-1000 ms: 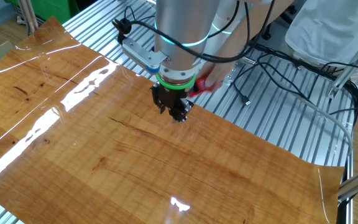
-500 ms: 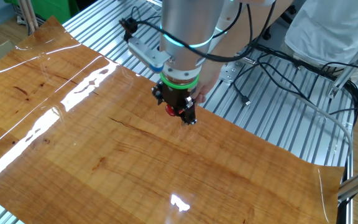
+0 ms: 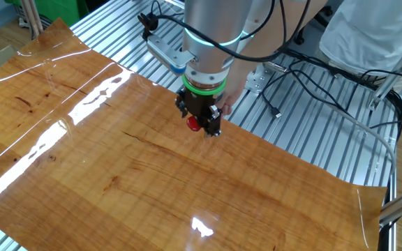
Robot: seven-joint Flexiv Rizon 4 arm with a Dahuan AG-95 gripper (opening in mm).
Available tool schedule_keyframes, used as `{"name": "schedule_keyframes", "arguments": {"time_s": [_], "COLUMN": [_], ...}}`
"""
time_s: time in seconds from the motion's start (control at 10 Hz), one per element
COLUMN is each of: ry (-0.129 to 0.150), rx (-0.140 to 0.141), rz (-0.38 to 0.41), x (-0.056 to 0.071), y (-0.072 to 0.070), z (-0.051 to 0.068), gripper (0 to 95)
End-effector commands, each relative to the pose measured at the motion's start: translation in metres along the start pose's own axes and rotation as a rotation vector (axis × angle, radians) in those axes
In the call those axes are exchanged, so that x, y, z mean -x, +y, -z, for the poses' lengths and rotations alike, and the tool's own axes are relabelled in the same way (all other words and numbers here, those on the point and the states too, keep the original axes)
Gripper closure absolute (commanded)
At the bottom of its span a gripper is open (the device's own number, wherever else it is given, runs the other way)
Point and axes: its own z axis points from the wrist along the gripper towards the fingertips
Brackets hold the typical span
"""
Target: Receive something handed over by a human
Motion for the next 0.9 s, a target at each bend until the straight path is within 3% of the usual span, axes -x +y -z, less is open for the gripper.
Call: {"name": "schedule_keyframes", "arguments": {"time_s": [0.1,0.6,0.9], "ry": [-0.009,-0.017,-0.016], "rx": [-0.014,-0.016,-0.009], "rz": [0.030,0.022,0.031], "x": [-0.001,-0.001,0.011], "y": [0.001,0.004,0.006], "z": [0.001,0.005,0.019], "gripper": [95.0,95.0,95.0]}}
